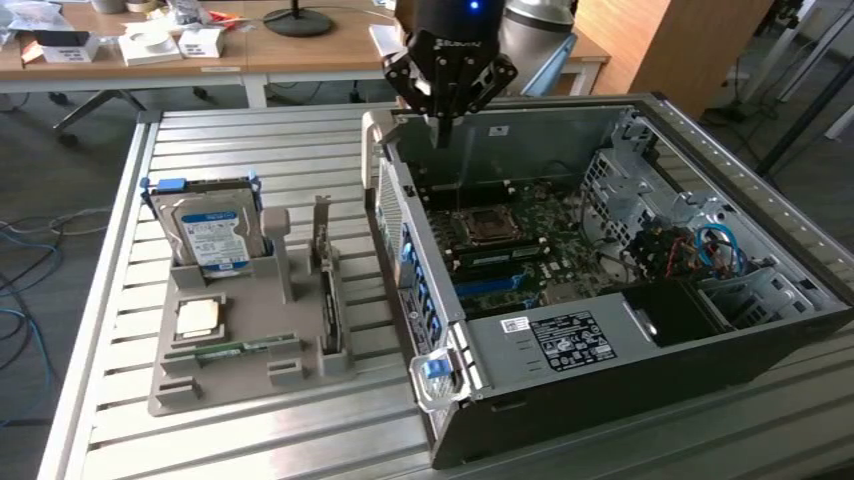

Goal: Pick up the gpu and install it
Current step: 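Reach for the gpu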

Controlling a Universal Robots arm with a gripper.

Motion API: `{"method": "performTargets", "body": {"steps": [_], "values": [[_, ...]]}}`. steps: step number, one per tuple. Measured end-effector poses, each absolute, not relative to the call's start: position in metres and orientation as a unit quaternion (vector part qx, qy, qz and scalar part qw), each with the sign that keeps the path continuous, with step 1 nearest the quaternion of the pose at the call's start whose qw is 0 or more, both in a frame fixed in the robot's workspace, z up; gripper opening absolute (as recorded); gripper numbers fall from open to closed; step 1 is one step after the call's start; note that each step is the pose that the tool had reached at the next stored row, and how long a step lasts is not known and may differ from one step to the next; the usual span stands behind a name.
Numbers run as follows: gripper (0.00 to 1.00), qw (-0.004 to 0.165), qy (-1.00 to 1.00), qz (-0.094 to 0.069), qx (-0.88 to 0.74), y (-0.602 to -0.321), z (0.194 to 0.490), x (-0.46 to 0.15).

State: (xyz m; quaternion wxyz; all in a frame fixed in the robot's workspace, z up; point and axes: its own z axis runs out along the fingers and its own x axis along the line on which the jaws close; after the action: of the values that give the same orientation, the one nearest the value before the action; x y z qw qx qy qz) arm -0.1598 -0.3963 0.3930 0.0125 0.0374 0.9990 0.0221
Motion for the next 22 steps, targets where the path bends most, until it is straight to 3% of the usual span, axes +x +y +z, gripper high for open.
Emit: {"method": "performTargets", "body": {"steps": [22], "values": [[0.11, 0.013, 0.999, 0.022, 0.037, -0.393, 0.392, -0.203]]}}
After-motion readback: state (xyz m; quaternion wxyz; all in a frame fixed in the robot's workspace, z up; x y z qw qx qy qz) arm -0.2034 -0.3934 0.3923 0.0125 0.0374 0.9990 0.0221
